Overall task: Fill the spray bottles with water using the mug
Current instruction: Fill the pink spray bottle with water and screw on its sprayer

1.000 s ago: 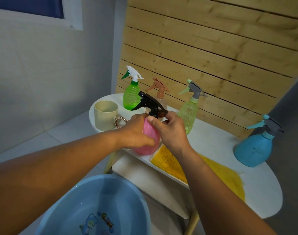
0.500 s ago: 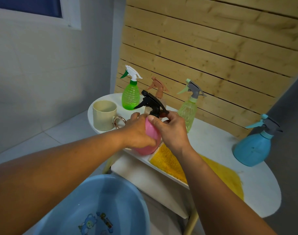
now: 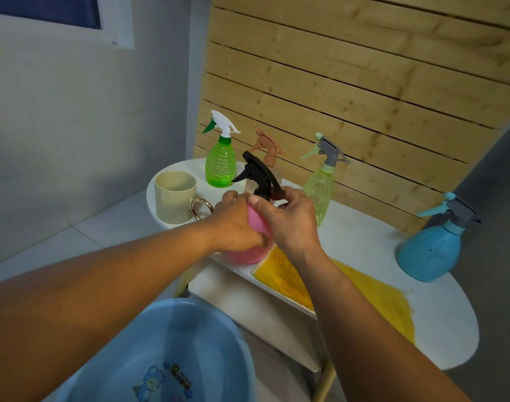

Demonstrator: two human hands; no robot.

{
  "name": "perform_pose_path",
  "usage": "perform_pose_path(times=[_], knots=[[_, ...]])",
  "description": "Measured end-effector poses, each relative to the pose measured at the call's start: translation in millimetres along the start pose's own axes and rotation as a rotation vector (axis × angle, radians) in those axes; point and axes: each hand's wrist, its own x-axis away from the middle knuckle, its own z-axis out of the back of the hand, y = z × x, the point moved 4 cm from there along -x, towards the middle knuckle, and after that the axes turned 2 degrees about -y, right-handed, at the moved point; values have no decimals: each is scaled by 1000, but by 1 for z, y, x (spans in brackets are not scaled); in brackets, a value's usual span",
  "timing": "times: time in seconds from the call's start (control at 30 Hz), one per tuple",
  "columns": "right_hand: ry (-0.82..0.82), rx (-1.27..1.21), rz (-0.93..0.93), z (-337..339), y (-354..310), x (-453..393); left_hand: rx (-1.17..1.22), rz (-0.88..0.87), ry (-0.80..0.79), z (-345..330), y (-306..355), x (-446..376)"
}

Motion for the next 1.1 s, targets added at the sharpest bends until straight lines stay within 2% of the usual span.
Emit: perform_pose_path(times=[0.1,0.27,0.37,0.47,0.63,0.7,0.83,0.97,1.1], knots=[[-12,-5,1,2,-2,0,103,-38,-86,5,-2,-2],[14,58,-10,0,-5,1,-45,-13,141,11,5,5],[27,68,-24,-3,-6,2,-92,26,220,5,7,11],[36,80,-36,-5,-4,1,-78,62,186,2,6,12],[-4,27,-52,-2,-2,-4,-56,84,-74,6,-2,0],[-15,28,-60,-2,-2,-3,-2,64,-110,9,-5,-3],[-29,10,-73,0,-2,-2,23,28,-12,11,-6,3],[-18,36,-71,-6,-1,-3,-52,40,95,8,-3,6],[0,46,-74,-5,-1,-3,-73,58,111,7,0,9]])
